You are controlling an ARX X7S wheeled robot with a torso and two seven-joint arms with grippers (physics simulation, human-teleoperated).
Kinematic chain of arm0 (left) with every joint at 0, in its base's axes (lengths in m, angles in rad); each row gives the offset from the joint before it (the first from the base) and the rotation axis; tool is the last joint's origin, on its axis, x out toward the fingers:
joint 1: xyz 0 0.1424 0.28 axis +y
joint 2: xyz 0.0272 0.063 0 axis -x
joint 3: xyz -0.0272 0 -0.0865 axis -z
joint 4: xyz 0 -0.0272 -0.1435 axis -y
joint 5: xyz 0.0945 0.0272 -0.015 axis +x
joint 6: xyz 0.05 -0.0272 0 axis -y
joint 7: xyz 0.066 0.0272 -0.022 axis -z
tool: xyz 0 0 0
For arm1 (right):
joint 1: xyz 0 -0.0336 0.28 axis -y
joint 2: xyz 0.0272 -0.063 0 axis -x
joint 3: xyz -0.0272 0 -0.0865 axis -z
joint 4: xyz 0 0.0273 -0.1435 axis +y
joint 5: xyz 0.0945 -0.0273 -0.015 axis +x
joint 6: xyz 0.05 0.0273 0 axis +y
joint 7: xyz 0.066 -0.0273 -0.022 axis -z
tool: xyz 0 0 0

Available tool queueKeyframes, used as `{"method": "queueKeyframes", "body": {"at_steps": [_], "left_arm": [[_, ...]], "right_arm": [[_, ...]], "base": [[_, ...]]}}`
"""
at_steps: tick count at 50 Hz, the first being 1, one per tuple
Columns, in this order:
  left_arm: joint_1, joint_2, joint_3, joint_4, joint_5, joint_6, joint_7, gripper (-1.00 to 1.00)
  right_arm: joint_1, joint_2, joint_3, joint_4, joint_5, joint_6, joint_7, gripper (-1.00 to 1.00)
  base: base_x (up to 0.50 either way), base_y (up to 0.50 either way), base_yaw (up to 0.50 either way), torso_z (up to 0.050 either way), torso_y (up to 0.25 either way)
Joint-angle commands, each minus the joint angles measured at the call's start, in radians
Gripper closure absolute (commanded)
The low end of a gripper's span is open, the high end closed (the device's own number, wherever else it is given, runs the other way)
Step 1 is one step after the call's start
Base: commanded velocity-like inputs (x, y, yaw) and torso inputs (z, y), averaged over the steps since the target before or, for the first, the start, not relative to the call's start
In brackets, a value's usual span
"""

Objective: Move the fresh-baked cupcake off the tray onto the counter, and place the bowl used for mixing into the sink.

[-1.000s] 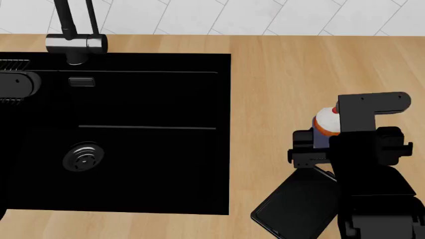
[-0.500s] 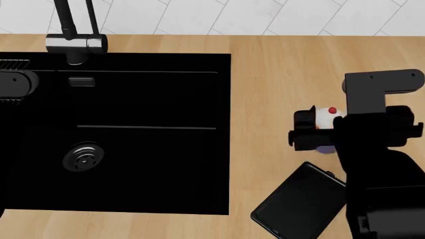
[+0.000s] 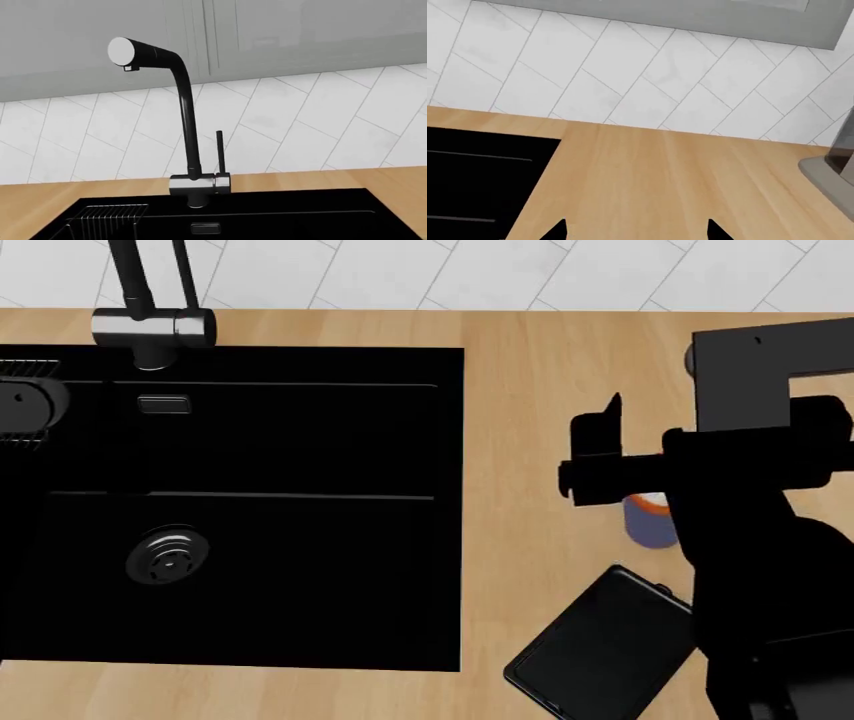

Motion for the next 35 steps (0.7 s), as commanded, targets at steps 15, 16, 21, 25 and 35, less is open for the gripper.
{"method": "queueKeyframes", "body": {"at_steps": [15,16,21,25,35], "left_arm": [[0.033,-0.021,-0.016,0.041,-0.017,-0.002,-0.007,-1.00],[0.035,-0.022,-0.019,0.033,-0.017,0.002,-0.006,-1.00],[0.038,-0.029,-0.026,0.038,-0.019,-0.003,-0.010,-1.00],[0.043,-0.032,-0.031,0.039,-0.022,0.001,-0.011,-1.00],[0.042,-0.037,-0.037,0.053,-0.030,-0.010,-0.015,-1.00]], "right_arm": [[-0.128,0.020,0.096,-0.494,0.139,0.243,0.133,-1.00],[-0.129,0.023,0.088,-0.491,0.133,0.234,0.130,-1.00],[-0.128,0.022,0.072,-0.455,0.119,0.210,0.123,-1.00],[-0.123,0.018,0.061,-0.455,0.120,0.210,0.123,-1.00],[-0.125,0.016,0.050,-0.445,0.123,0.204,0.117,-1.00]], "base": [[0.00,0.13,0.00,0.000,0.000],[0.00,0.50,0.00,0.000,0.000],[0.00,0.50,0.00,0.000,0.000],[0.00,0.50,0.00,0.000,0.000],[0.00,0.50,0.00,0.000,0.000]]}}
